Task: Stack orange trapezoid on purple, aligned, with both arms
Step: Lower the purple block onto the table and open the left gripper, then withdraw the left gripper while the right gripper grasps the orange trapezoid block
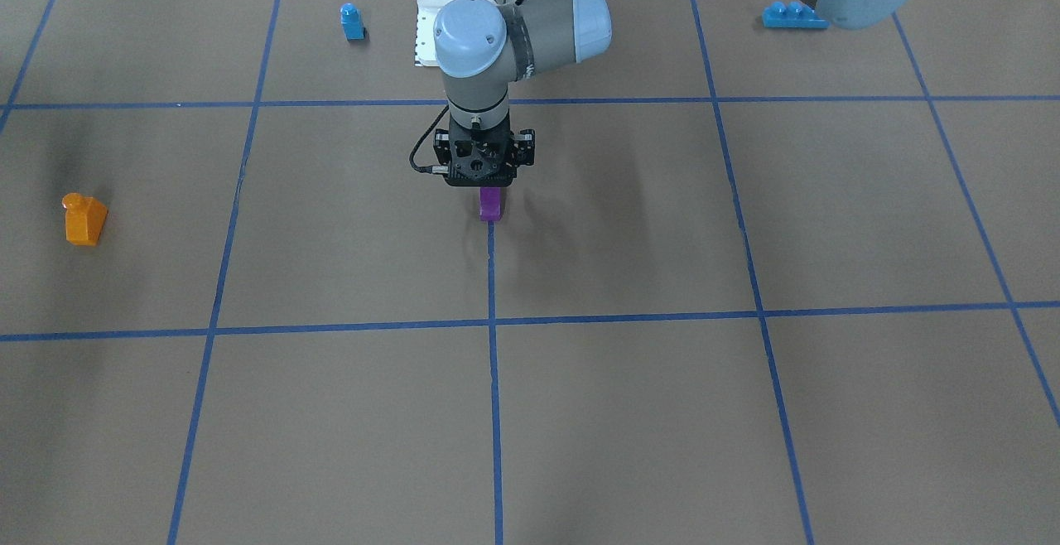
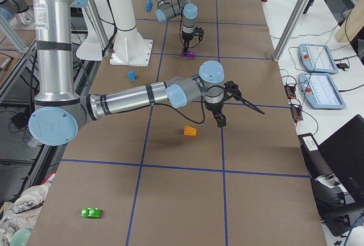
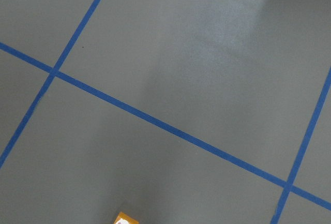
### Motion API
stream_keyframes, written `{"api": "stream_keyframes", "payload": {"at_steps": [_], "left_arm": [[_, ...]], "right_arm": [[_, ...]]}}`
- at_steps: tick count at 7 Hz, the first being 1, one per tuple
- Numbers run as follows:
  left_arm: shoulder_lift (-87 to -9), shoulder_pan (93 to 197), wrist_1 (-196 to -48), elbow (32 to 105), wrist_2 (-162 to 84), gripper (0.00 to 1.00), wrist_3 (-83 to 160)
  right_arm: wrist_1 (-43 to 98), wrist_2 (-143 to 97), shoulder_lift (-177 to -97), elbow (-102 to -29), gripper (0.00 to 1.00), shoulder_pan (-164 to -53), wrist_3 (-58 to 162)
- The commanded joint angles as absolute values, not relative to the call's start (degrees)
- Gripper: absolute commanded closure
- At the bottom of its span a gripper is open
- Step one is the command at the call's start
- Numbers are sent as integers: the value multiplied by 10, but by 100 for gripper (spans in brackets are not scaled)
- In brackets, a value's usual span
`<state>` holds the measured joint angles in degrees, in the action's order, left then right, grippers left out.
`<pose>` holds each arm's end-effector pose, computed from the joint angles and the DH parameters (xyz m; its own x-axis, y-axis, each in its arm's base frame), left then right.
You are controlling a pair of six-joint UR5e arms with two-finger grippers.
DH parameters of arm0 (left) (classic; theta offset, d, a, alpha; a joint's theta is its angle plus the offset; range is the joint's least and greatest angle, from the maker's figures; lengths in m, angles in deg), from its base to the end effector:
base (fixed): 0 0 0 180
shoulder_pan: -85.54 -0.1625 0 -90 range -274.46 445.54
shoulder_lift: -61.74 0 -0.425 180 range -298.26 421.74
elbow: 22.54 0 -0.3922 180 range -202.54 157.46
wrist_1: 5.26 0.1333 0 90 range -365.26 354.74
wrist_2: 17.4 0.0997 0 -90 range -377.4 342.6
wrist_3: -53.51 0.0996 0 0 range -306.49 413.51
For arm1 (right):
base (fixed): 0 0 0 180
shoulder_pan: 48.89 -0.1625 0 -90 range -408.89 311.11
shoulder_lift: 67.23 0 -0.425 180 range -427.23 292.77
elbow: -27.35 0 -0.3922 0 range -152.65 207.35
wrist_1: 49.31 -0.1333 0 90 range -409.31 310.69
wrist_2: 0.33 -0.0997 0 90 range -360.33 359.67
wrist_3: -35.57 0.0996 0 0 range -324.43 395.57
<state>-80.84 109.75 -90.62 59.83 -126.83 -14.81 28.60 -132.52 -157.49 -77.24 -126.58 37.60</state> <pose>0.6447 -0.3997 0.1508 0.7166 0.0598 -0.6949 -0.0799 0.9968 0.0033 -0.0418 -0.5028 0.5122 0.6665 -0.4186 0.6168 0.1674 0.8904 0.4234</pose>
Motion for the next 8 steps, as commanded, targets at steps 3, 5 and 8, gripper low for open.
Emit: {"api": "stream_keyframes", "payload": {"at_steps": [3,5,8], "left_arm": [[-684,1154,-799,828,-1273,0,-36],[-578,1232,-731,959,-1286,0,94],[-488,1389,-731,961,-1384,0,326]], "right_arm": [[284,-1326,-1575,-787,0,-1219,521],[245,-1322,-1595,-789,0,-1187,586],[67,-1216,-1677,-772,2,-1091,758]]}}
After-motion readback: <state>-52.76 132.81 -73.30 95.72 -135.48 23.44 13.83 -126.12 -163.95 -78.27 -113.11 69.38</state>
